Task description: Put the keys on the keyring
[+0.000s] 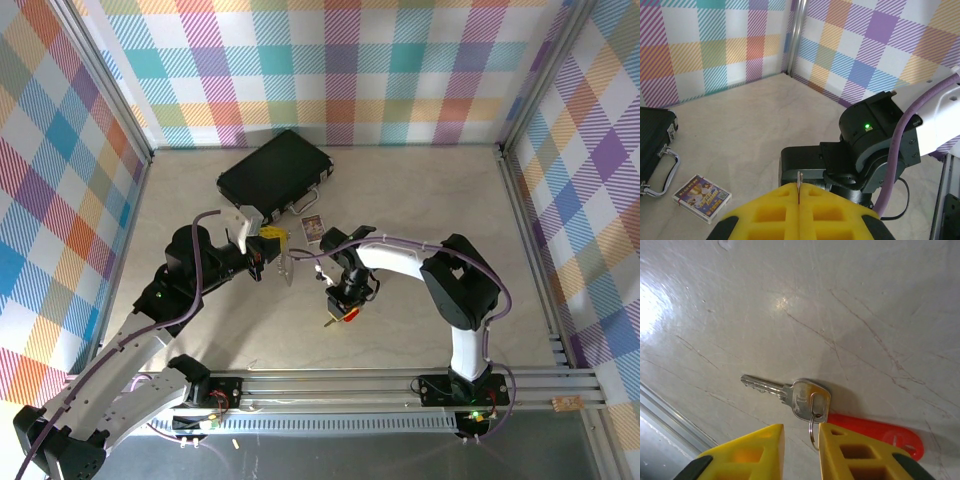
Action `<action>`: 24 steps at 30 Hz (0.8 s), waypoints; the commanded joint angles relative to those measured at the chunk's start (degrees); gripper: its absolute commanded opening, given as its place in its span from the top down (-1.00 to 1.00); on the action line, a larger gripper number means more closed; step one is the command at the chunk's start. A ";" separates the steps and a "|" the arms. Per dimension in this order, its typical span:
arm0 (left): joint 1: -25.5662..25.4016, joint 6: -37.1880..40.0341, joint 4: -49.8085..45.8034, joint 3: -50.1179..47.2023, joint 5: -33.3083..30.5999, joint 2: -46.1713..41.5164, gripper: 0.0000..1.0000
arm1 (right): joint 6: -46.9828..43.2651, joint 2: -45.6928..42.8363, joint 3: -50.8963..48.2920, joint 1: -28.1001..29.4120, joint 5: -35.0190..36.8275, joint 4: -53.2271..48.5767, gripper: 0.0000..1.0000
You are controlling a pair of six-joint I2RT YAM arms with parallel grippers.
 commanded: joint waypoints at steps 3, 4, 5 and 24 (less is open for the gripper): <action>0.86 -0.56 1.40 0.12 1.16 -1.18 1.00 | -2.03 1.27 2.24 0.71 1.98 -2.80 0.62; 0.88 -0.57 1.43 0.18 1.16 -1.23 1.00 | -2.16 1.36 2.33 0.85 2.34 -2.94 0.65; 0.88 -0.60 1.48 0.12 1.07 -1.32 1.00 | -2.26 1.38 2.46 0.93 2.59 -3.09 0.67; 1.28 -1.18 1.75 -0.03 0.89 -1.75 1.00 | -2.13 -1.46 -0.28 1.77 5.53 -1.75 0.99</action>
